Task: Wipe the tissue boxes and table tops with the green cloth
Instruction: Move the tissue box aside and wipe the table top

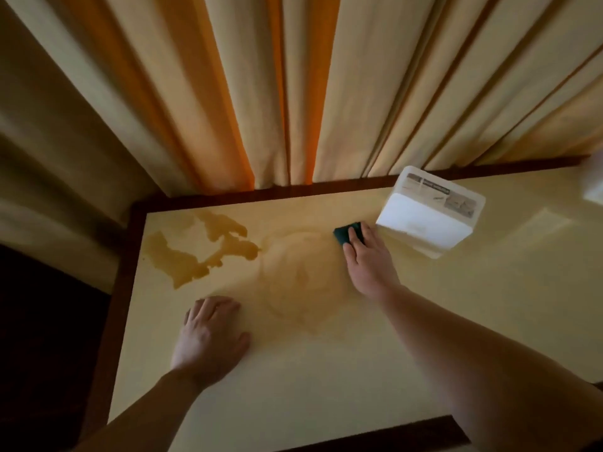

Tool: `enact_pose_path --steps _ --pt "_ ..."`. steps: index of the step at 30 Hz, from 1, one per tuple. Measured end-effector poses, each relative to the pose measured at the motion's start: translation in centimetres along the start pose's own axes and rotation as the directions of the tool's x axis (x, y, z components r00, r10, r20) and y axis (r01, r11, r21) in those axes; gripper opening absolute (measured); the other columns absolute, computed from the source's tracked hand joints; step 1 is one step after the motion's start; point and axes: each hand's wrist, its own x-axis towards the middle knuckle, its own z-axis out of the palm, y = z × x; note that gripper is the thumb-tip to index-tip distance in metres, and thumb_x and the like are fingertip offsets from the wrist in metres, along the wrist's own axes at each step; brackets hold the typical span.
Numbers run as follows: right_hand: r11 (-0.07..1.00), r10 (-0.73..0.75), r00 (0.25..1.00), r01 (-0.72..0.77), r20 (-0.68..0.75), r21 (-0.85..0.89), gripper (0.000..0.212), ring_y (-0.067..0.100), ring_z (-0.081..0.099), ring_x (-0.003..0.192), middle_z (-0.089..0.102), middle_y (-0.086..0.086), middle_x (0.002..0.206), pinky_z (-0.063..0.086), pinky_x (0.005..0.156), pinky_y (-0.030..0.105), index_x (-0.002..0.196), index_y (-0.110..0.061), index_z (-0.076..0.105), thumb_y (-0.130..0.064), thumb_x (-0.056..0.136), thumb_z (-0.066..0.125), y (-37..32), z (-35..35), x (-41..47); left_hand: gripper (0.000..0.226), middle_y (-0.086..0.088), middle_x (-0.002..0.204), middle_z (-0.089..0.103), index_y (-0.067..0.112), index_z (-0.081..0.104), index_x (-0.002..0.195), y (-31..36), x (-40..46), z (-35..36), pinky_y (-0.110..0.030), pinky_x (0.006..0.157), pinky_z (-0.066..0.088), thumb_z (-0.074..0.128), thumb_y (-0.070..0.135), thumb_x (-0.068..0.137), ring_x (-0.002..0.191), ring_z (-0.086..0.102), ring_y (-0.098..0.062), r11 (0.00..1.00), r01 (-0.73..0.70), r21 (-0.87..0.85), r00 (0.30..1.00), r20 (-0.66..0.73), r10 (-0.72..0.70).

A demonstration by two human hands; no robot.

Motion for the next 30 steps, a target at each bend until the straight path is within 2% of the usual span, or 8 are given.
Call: enact_pose_path --steps 7,11,13,16,19,22,26,30 --pt "0.955 -0.271 0.949 0.286 0.163 -0.079 0.054 0.022 0.003 0.160 0.005 0.002 0.175 0.007 0.130 0.042 0.164 -0.027 0.024 -0.043 0.112 0.023 -8.0 3.0 2.2 0.066 -0.002 0.127 0.058 0.017 0.068 0.127 -0.3 -0.8 0.2 -0.049 0.105 0.043 0.061 0.055 0.073 0.119 0.051 -0.029 0.997 0.057 0.051 0.998 0.006 -0.058" --pt "0.878 -0.461 0.876 0.474 0.145 -0.074 0.054 0.030 0.022 0.157 0.023 0.009 0.171 0.024 0.125 0.050 0.158 -0.022 0.042 -0.040 0.108 0.034 -8.9 5.1 -3.2 0.066 -0.001 0.127 0.058 0.018 0.067 0.127 -0.2 -0.9 0.2 -0.050 0.106 0.043 0.062 0.055 0.073 0.119 0.052 -0.030 0.997 0.060 0.044 0.998 0.016 -0.061" --pt "0.883 -0.449 0.881 0.463 0.153 -0.077 0.055 0.024 0.013 0.159 0.013 0.004 0.174 0.016 0.129 0.045 0.161 -0.025 0.035 -0.043 0.109 0.031 -7.4 5.1 -6.2 0.067 0.000 0.128 0.057 0.019 0.067 0.128 -0.3 -0.9 0.2 -0.050 0.107 0.043 0.061 0.056 0.072 0.121 0.051 -0.029 0.996 0.070 0.048 0.997 0.022 -0.071" --pt "0.942 -0.306 0.939 0.322 0.155 -0.091 0.060 0.012 -0.004 0.160 -0.005 -0.007 0.174 0.002 0.129 0.035 0.165 -0.030 0.020 -0.051 0.108 0.014 -3.9 3.9 -8.8 0.066 0.001 0.127 0.056 0.021 0.067 0.126 -0.2 -0.9 0.3 -0.050 0.108 0.042 0.060 0.056 0.071 0.120 0.052 -0.028 0.996 0.087 0.031 0.996 0.016 -0.088" --pt "0.969 -0.199 0.971 0.215 0.132 -0.124 0.061 0.012 -0.004 0.160 -0.005 -0.007 0.174 0.002 0.130 0.035 0.166 -0.030 0.016 -0.051 0.109 0.012 -0.8 2.5 -7.9 0.065 0.002 0.127 0.055 0.022 0.066 0.126 -0.2 -0.8 0.3 -0.048 0.108 0.041 0.060 0.056 0.071 0.119 0.051 -0.027 0.996 0.082 0.031 0.996 0.014 -0.083" --pt "0.968 -0.167 0.980 0.183 0.104 -0.171 0.060 0.021 0.003 0.160 0.003 0.002 0.174 0.006 0.130 0.042 0.165 -0.025 0.017 -0.047 0.110 0.018 -0.9 1.8 -4.1 0.063 0.002 0.127 0.056 0.021 0.066 0.126 -0.2 -0.8 0.4 -0.048 0.109 0.041 0.059 0.055 0.073 0.121 0.051 -0.028 0.997 0.077 0.028 0.997 0.002 -0.077" --pt "0.960 -0.171 0.975 0.197 0.140 -0.198 0.058 0.027 0.006 0.159 0.006 0.008 0.174 0.009 0.128 0.047 0.165 -0.023 0.018 -0.044 0.111 0.022 -5.4 1.9 2.6 0.065 -0.002 0.128 0.057 0.019 0.066 0.127 -0.1 -0.8 0.4 -0.050 0.110 0.042 0.058 0.055 0.074 0.122 0.050 -0.029 0.996 0.076 0.042 0.997 -0.004 -0.076" --pt "0.915 -0.310 0.922 0.356 0.234 -0.191 0.055 0.025 0.002 0.160 0.001 0.002 0.174 0.006 0.129 0.045 0.165 -0.030 0.015 -0.044 0.112 0.019 -10.8 3.4 4.1 0.066 -0.003 0.127 0.057 0.019 0.066 0.127 -0.1 -0.8 0.4 -0.050 0.109 0.042 0.060 0.054 0.072 0.121 0.050 -0.031 0.995 0.076 0.069 0.997 -0.007 -0.076"
